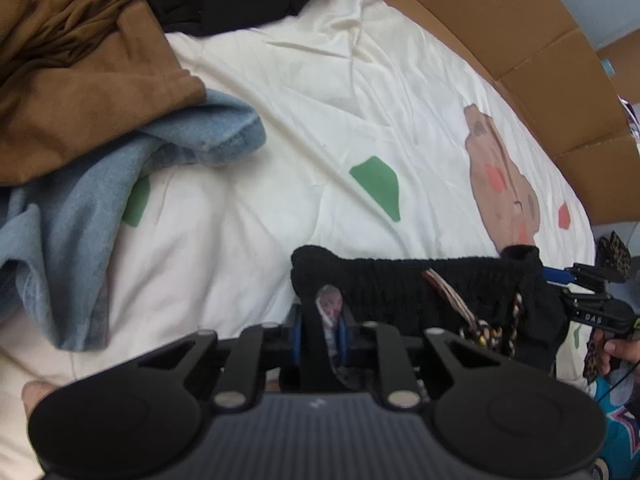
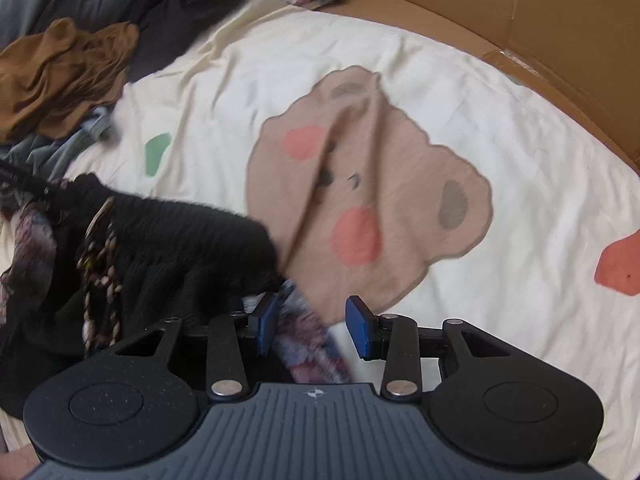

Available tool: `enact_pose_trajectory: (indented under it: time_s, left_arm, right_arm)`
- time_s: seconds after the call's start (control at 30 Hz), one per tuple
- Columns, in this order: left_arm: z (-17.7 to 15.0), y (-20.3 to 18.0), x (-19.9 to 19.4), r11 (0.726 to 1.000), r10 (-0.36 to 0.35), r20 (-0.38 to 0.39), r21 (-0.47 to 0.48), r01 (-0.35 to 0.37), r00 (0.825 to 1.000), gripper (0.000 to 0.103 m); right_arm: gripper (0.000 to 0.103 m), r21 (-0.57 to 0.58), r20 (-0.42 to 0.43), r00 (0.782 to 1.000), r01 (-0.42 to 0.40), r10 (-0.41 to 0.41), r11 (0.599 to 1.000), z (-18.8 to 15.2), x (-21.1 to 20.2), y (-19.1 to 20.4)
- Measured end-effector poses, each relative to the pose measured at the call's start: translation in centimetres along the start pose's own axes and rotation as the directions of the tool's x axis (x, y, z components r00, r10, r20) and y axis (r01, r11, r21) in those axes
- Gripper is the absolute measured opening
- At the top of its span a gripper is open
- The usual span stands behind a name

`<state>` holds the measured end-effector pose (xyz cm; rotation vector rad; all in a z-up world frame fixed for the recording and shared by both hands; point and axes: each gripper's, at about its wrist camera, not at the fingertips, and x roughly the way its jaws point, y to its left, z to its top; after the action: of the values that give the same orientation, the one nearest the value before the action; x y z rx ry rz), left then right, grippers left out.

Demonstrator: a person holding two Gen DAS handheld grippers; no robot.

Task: Fold clothes
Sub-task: 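Open the right tool and release the drawstring while the left tool holds the waistband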

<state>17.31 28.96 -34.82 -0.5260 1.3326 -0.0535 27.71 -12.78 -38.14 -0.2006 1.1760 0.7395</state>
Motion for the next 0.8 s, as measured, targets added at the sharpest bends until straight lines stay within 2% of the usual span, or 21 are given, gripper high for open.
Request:
enact_pose_trajectory:
  time_s: [0.13, 0.33, 0.4, 0.5, 0.6, 0.8]
  left_arm:
    - [-0.7, -0.1, -0.6, 1.0, -0.005, -0.012, 0.021, 0.005, 1.0, 0.017]
    - [-1.2, -0.1, -0.9, 0.999, -0.008, -0.021, 0.031, 0.009, 1.0, 0.017]
    - [-1.3, -0.1, -1.1, 0.999, -0.011, -0.017, 0.036, 0.011, 1.0, 0.017]
    - [-1.2, -0.2, -1.0, 0.999, -0.007, -0.02, 0.043, 0.008, 1.0, 0.017]
    - [-1.2, -0.1, -0.9, 0.999, -0.007, -0.021, 0.039, 0.008, 1.0, 0.017]
    - [-1.3, 0.0, -1.1, 0.999, -0.009, -0.025, 0.044, 0.01, 1.0, 0.017]
  right_arm:
    - [0.045, -0.023, 0.006, 1.0, -0.027, 0.027, 0.999, -0.8, -1.0, 1.1]
    - [0.045, -0.047, -0.008, 1.0, -0.025, 0.024, 0.999, -1.0, -0.7, 1.6]
    - [0.045, -0.022, 0.027, 0.999, -0.035, 0.035, 0.999, -0.4, -1.2, 1.0]
    - [0.045, 0.005, 0.059, 0.998, -0.009, 0.008, 1.0, 0.6, -1.1, -0.1]
    - [0.045, 0.001, 0.05, 0.999, 0.017, -0.017, 1.0, 1.2, 0.0, -0.7]
    - [0.045, -0.072, 0.025, 1.0, 0.003, -0.001, 0.997, 0.5, 1.4, 0.9]
